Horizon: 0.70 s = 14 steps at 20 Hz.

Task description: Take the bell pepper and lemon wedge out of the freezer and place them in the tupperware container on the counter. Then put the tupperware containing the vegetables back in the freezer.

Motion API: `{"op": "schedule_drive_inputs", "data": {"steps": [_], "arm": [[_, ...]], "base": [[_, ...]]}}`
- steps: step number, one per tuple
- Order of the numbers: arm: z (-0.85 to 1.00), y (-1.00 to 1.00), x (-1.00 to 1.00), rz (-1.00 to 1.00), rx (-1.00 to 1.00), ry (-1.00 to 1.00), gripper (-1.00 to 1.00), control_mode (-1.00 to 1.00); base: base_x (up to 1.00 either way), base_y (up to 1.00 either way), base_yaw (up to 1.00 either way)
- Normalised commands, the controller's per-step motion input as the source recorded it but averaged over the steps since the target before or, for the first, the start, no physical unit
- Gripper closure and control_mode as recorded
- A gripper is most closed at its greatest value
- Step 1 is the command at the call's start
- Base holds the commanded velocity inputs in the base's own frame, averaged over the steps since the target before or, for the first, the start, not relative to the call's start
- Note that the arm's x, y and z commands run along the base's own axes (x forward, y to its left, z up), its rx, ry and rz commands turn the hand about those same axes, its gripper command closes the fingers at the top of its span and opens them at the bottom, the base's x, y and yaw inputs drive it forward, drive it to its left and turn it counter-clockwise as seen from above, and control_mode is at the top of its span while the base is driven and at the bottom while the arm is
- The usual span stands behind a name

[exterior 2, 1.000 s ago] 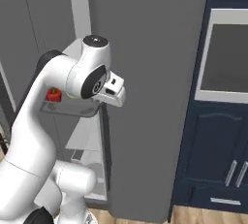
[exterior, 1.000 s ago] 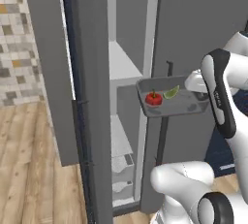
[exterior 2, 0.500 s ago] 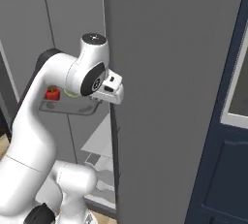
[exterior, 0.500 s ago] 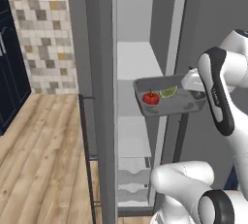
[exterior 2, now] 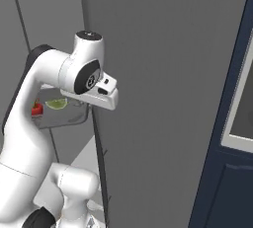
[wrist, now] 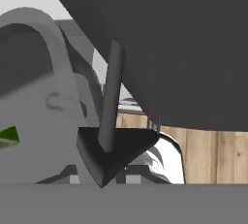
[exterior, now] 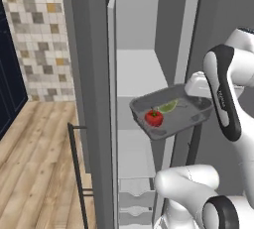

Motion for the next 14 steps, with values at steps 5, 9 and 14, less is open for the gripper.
{"op": "schedule_drive_inputs", "data": {"steps": [5,9,14], "arm": [[0.00,0.00,-0.05,0.01,0.01,0.00,1.00,-1.00],[0.00,0.09,-0.37,-0.02,0.03,0.00,1.00,-1.00],[0.01,0.30,-0.52,-0.23,0.03,-0.06,1.00,-1.00]], "base": [[0.00,0.00,0.02],[0.00,0.00,0.00],[0.00,0.00,0.00]]}}
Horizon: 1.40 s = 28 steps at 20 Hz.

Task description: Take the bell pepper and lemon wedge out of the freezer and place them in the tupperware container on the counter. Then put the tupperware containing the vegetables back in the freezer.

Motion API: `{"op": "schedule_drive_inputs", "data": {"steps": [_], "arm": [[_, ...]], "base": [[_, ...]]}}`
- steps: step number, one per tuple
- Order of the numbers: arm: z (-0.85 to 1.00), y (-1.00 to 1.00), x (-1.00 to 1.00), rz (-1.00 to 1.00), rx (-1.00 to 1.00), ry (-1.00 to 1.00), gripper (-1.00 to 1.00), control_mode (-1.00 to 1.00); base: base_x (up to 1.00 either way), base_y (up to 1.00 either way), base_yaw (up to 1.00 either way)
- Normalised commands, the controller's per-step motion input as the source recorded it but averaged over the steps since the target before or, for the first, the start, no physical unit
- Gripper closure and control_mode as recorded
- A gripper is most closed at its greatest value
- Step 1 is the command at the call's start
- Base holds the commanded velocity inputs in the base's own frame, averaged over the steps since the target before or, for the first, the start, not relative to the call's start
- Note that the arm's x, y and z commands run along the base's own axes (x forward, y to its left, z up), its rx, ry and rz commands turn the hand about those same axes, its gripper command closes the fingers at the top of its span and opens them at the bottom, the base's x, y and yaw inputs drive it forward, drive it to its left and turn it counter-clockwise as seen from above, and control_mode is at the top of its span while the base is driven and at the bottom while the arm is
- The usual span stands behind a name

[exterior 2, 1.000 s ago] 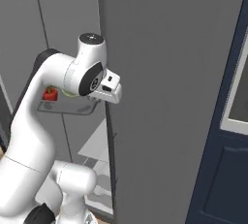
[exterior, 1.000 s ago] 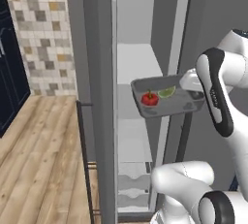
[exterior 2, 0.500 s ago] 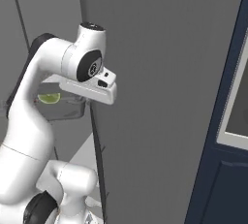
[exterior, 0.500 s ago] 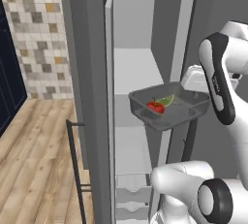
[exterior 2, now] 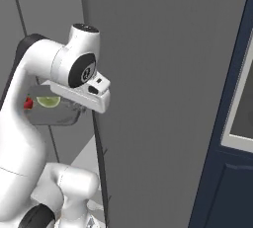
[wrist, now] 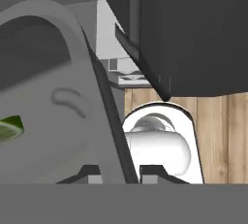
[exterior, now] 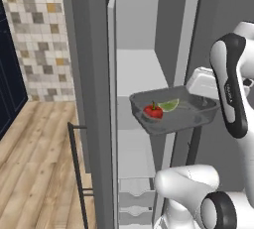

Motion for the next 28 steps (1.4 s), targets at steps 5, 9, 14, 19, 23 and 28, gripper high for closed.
{"op": "schedule_drive_inputs", "data": {"steps": [5,9,14,19,23,28], "arm": [[0.15,0.23,-0.20,-0.36,0.05,-0.04,1.00,-1.00],[0.14,0.34,-0.25,-0.50,0.04,-0.07,1.00,-1.00],[0.01,0.34,-0.35,-0.57,0.06,-0.07,1.00,-1.00],[0.00,0.34,-0.01,-0.55,0.03,-0.05,1.00,-1.00],[0.00,0.62,0.18,-0.47,0.00,-0.04,1.00,-1.00],[0.00,0.59,0.32,-0.40,0.01,-0.03,1.00,-1.00]], "base": [[0.00,0.00,0.00],[0.00,0.00,0.00],[0.00,0.00,0.00],[0.00,0.00,0.00],[0.00,0.00,0.00],[0.00,0.00,0.00]]}}
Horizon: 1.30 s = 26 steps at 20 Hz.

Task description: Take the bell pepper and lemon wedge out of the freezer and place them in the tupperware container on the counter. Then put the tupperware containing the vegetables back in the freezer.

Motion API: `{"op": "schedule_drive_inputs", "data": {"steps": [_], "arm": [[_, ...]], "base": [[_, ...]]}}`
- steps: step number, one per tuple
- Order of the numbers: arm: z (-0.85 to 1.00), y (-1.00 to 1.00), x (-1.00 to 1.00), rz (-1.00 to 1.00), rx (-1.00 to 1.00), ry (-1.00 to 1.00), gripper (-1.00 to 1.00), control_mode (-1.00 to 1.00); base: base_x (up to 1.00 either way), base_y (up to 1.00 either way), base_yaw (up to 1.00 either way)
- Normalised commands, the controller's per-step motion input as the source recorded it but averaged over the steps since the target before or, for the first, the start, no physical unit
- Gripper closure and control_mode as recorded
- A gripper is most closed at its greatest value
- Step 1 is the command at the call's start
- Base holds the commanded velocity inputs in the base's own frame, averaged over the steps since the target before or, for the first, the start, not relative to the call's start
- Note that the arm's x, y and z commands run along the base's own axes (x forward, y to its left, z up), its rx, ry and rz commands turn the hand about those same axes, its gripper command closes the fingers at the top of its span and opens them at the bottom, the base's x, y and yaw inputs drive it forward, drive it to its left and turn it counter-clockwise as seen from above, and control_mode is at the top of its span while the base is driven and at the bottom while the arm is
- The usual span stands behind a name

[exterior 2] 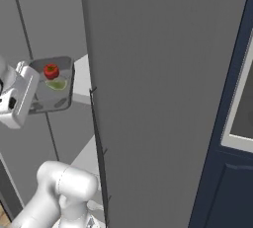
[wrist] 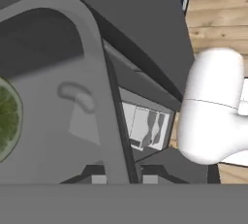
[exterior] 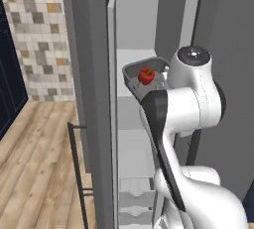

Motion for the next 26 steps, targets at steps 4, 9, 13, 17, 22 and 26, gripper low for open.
{"op": "schedule_drive_inputs", "data": {"steps": [4,9,13,17,22,26], "arm": [[0.01,0.33,0.48,-0.27,0.08,0.00,1.00,-1.00],[0.05,0.03,0.64,-0.09,0.15,0.00,1.00,-1.00],[0.00,0.05,0.66,0.00,0.13,-0.06,1.00,-1.00],[0.00,0.03,0.77,0.00,0.06,-0.13,1.00,-1.00],[0.00,0.00,0.80,0.00,0.02,-0.08,1.00,-1.00],[-0.02,0.00,0.76,0.00,0.03,-0.02,1.00,-1.00]], "base": [[0.00,0.00,0.00],[0.00,0.00,0.00],[0.00,0.00,0.00],[0.00,0.00,0.00],[0.00,0.00,0.00],[0.00,0.00,0.00]]}}
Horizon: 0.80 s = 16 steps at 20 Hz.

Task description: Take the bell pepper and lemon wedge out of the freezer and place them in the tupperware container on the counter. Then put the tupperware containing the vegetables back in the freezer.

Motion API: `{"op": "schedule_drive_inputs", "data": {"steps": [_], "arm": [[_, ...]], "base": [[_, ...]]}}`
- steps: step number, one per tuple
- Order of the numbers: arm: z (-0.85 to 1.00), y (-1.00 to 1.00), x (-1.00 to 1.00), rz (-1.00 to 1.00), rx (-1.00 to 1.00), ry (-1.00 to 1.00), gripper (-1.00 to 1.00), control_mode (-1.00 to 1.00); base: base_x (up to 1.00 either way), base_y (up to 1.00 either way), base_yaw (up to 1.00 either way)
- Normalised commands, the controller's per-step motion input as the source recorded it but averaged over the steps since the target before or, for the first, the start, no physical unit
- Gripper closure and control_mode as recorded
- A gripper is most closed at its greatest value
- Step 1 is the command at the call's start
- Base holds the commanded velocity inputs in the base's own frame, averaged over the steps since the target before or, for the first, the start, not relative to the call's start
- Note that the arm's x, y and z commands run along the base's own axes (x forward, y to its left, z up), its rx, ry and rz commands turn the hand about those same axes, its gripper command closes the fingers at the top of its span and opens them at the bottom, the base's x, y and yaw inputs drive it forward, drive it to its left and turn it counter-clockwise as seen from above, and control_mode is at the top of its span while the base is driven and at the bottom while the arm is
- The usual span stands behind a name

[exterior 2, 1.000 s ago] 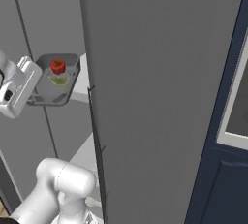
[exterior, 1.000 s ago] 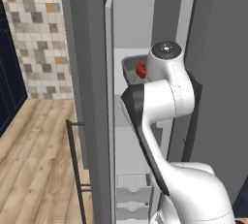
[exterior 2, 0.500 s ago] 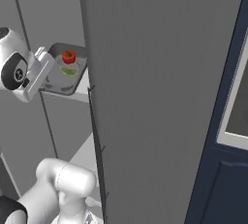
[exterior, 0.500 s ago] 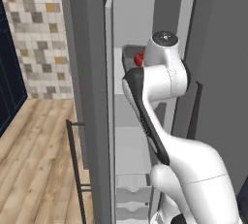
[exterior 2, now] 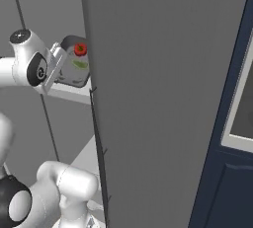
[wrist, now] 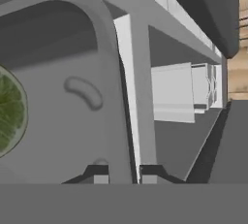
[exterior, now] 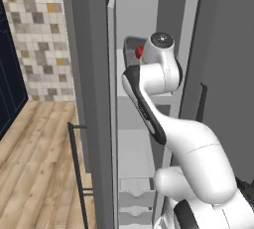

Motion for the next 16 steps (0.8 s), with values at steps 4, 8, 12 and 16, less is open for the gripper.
{"op": "schedule_drive_inputs", "data": {"steps": [4,8,12,16], "arm": [[-0.13,0.00,0.76,0.00,0.01,0.00,1.00,-1.00],[-0.25,0.00,0.66,0.00,0.00,0.00,1.00,-1.00],[-0.38,-0.01,0.64,0.00,0.00,0.00,1.00,-1.00],[-0.41,-0.03,0.63,0.00,0.00,0.00,1.00,-1.00]], "base": [[0.00,0.00,0.00],[0.00,0.00,0.00],[0.00,0.00,0.00],[0.00,0.00,0.00]]}}
